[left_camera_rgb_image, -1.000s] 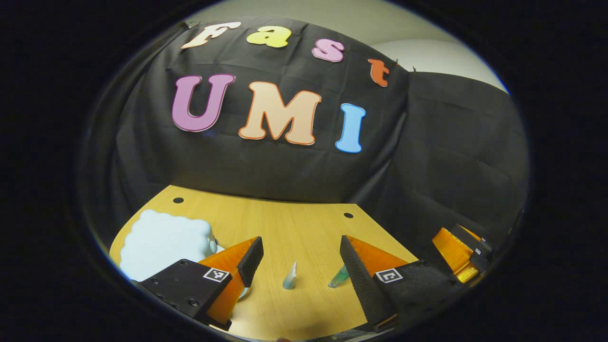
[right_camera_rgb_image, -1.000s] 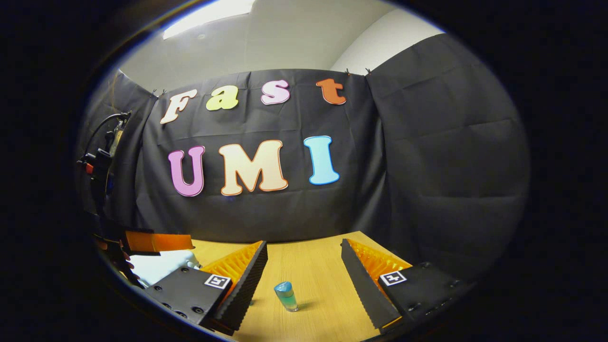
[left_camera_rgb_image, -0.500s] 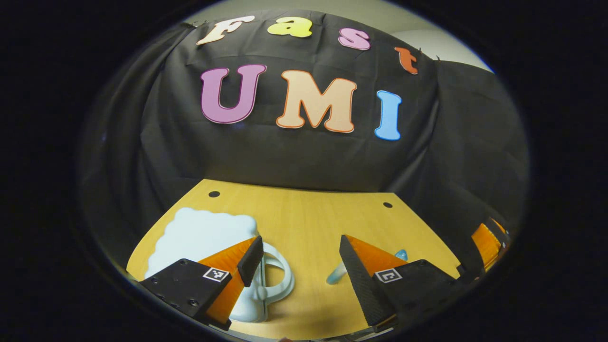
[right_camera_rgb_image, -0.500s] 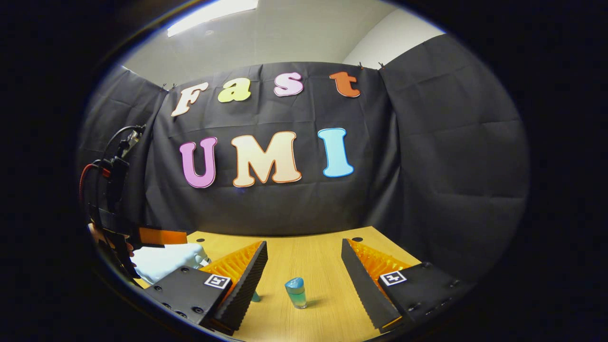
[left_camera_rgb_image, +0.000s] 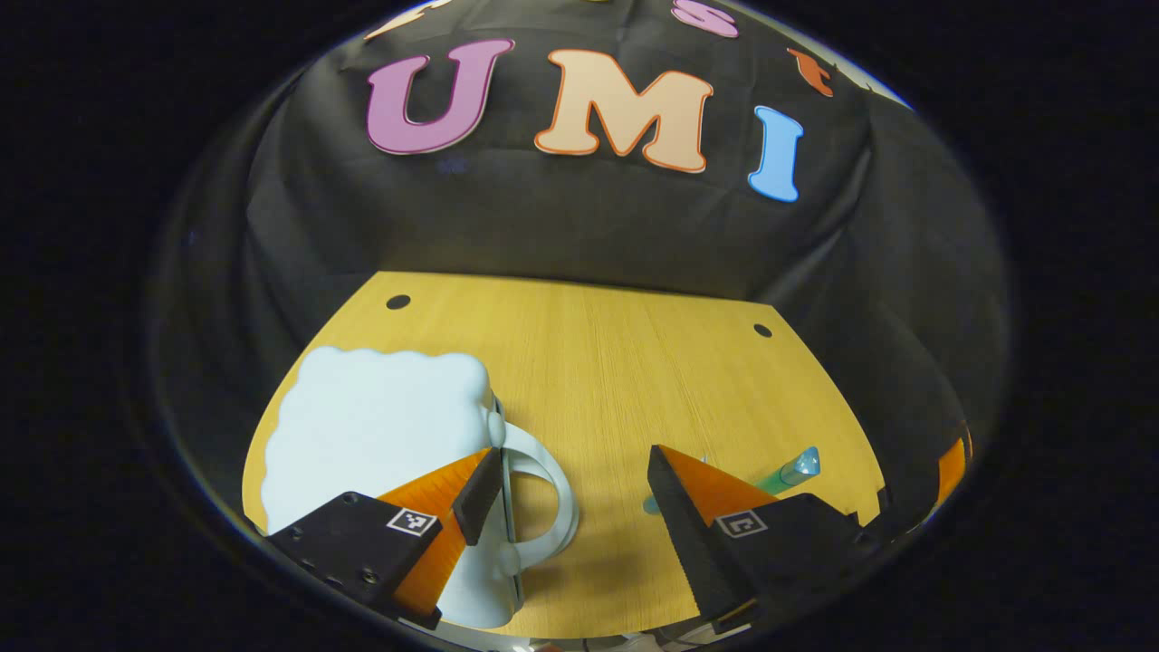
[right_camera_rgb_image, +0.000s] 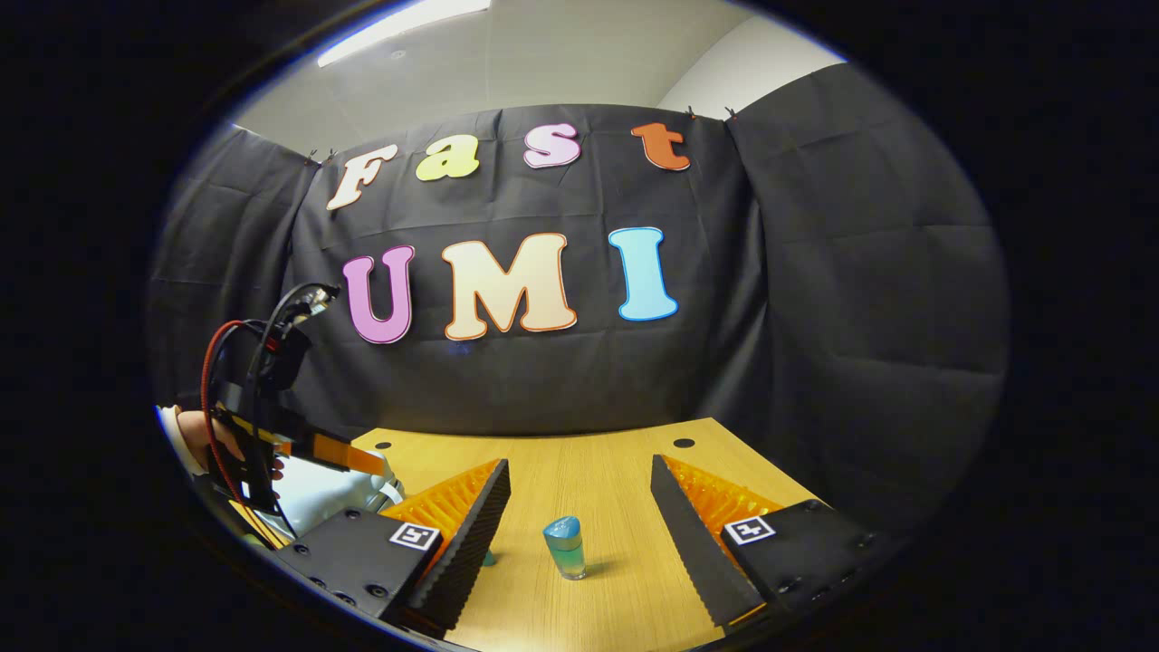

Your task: First open the suitcase, pack the skin care products into it, and then close the suitcase.

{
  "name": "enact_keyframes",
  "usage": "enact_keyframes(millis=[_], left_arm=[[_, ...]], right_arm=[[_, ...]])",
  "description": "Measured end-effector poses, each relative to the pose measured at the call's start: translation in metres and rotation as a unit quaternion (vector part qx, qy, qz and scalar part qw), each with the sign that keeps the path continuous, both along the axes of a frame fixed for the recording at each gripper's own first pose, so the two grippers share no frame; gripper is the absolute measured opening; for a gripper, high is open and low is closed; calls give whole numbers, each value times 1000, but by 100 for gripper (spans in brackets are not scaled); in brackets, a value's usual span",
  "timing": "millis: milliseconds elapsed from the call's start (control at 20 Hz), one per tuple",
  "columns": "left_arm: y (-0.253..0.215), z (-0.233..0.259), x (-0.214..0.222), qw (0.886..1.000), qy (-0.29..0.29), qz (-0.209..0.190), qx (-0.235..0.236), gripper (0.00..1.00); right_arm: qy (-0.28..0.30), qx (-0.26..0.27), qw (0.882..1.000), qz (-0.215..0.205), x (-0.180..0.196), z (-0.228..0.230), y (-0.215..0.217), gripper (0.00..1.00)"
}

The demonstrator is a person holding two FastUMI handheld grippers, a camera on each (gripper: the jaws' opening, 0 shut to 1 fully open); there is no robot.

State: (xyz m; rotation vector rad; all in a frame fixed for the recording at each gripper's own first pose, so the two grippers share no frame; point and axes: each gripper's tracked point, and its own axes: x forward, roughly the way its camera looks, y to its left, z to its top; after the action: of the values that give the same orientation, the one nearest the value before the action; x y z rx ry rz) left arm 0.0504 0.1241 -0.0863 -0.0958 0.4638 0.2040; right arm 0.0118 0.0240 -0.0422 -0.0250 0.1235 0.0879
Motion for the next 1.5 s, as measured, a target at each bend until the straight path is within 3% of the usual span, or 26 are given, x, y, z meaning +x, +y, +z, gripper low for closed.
enact_keyframes(millis=[200, 400, 550, 800, 1000, 1050, 1100, 1250, 1300, 1500], left_arm=[[-1, -29, 10, 996, 76, 2, -36, 95], [8, -63, 14, 985, 158, 23, -69, 96], [14, -73, 21, 979, 191, 26, -67, 84], [16, -92, 27, 967, 248, 33, -55, 78], [26, -106, 29, 959, 281, 33, -22, 64], [27, -108, 28, 957, 287, 33, -14, 54], [29, -111, 29, 956, 292, 34, -8, 60], [30, -121, 30, 952, 302, 37, -15, 36], [31, -125, 32, 951, 306, 39, -17, 40], [26, -138, 36, 947, 317, 35, -46, 24]], right_arm=[[21, 3, 1000, 6, 2, -11, 1, 98], [29, 8, 999, 12, -2, -11, 3, 98], [36, 6, 999, 13, 0, -18, 3, 98], [41, -1, 999, 11, -1, -19, -1, 98], [43, -4, 999, 3, -3, -20, -10, 98], [44, -4, 999, 1, -4, -20, -13, 98], [44, -3, 999, -1, -4, -20, -15, 98], [45, -2, 999, -8, -6, -20, -22, 98], [45, -3, 999, -9, -6, -20, -23, 98], [49, -10, 999, -8, -9, -22, -23, 98]])
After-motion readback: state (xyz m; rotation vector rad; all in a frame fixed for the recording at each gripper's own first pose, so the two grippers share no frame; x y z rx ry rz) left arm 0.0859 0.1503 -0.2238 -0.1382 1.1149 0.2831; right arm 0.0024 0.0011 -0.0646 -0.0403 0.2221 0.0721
